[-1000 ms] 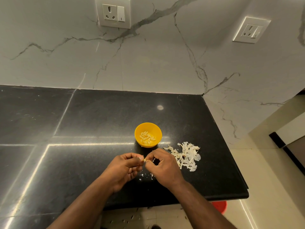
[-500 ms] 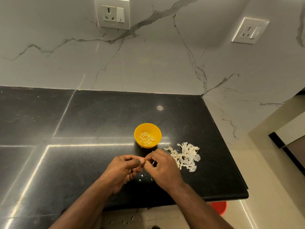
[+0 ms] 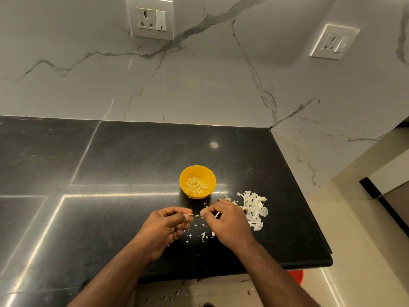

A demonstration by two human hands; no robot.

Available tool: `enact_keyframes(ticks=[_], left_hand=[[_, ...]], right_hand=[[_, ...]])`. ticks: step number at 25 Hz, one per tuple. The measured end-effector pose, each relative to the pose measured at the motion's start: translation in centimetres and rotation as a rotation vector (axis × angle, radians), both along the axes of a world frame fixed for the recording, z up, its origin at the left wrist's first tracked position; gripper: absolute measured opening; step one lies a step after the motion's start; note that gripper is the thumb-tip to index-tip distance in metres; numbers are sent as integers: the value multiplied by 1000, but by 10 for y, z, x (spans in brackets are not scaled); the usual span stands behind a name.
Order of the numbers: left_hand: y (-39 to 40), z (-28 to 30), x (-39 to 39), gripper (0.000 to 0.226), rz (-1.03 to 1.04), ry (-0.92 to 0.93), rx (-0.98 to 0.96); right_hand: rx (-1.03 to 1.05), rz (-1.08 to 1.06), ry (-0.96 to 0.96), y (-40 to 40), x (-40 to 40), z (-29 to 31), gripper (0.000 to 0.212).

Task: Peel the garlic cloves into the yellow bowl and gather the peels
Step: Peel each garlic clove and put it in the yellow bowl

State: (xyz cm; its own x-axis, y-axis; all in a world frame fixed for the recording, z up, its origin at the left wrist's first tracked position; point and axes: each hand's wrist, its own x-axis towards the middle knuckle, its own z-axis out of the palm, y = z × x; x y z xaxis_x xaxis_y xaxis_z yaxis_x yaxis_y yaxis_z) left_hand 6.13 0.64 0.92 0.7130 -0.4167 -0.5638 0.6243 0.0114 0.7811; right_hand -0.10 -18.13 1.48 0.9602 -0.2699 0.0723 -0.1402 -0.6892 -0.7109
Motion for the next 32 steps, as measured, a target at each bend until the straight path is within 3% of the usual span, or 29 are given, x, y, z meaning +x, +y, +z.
enact_keyframes(ticks=[2, 5, 9, 15, 20, 24, 32], left_hand=[[0, -1, 0, 13, -3, -8, 10], [-1, 0, -2, 12, -20, -29, 18], [0, 1, -2, 11, -39, -46, 24], [0, 1, -1, 8, -54, -76, 54], [-2, -1, -2, 7, -48, -175, 120], [-2, -5, 2, 6, -69, -267, 239], [6, -8, 5, 12, -212, -582, 603]], right_hand=[[29, 22, 13, 0, 0, 1, 7], [150, 54, 27, 5, 0, 7, 17], [210, 116, 120, 11, 1, 10, 11], [330, 76, 113, 14, 3, 8, 5], [308, 69, 168, 12, 7, 5, 9], [373, 27, 213, 8, 8, 5, 9], [195, -69, 248, 0, 12, -1, 13]])
